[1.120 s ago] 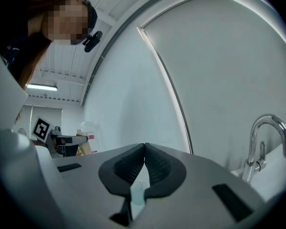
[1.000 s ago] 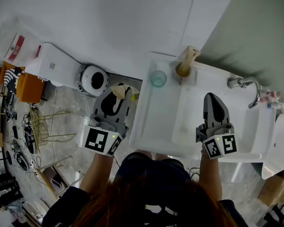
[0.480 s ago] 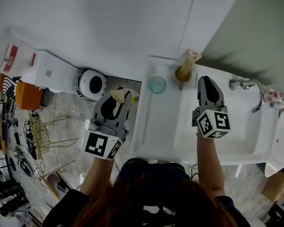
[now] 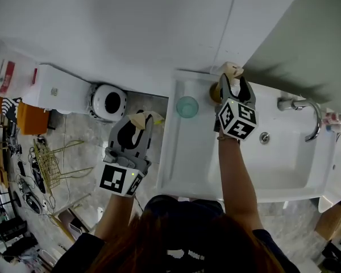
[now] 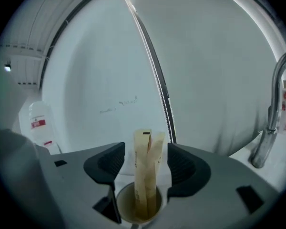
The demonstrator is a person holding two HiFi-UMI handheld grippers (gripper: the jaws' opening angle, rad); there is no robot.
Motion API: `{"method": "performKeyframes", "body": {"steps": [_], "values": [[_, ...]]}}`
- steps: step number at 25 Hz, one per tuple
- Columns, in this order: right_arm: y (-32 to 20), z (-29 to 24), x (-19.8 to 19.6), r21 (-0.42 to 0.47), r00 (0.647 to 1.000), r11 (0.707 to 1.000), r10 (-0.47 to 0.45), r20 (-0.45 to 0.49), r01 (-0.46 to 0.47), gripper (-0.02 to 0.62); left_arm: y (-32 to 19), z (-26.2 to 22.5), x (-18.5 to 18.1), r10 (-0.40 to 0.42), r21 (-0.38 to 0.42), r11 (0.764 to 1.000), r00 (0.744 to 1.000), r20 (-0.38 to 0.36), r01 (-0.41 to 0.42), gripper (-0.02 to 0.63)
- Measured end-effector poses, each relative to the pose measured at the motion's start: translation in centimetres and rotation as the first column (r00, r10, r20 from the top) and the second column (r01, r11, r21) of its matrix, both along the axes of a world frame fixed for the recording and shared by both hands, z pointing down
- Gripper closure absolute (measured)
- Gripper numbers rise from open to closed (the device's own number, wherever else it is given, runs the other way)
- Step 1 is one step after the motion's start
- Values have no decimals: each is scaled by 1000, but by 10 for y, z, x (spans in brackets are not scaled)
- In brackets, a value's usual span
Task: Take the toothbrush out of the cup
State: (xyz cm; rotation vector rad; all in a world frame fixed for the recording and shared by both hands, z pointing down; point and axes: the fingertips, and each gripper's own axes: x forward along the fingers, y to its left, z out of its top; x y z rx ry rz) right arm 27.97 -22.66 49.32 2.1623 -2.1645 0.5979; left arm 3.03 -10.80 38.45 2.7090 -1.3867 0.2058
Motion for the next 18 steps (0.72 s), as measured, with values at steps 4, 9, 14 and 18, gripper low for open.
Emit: {"method": "performKeyframes", "body": {"steps": [4,9,14,18], "values": [[-16,4,-3,-28,998,999,38,-54,-40,262,-2,-3,-4,-19,25,1000,1000,0,19,505],[-24,6,-1,-55,993,995,82,-81,-87,267,-5,-1,-14,-52,35,998,998,26,51,505],[-30,9,6,-65,991,991,112,-78,-117,320,-3,-8,-7,-37,80,996,999,27,34,505],[-31,5,7,-54,991,992,106,-87,-111,388,-7,-10,-7,-63,60,996,998,-18,64,506]]}}
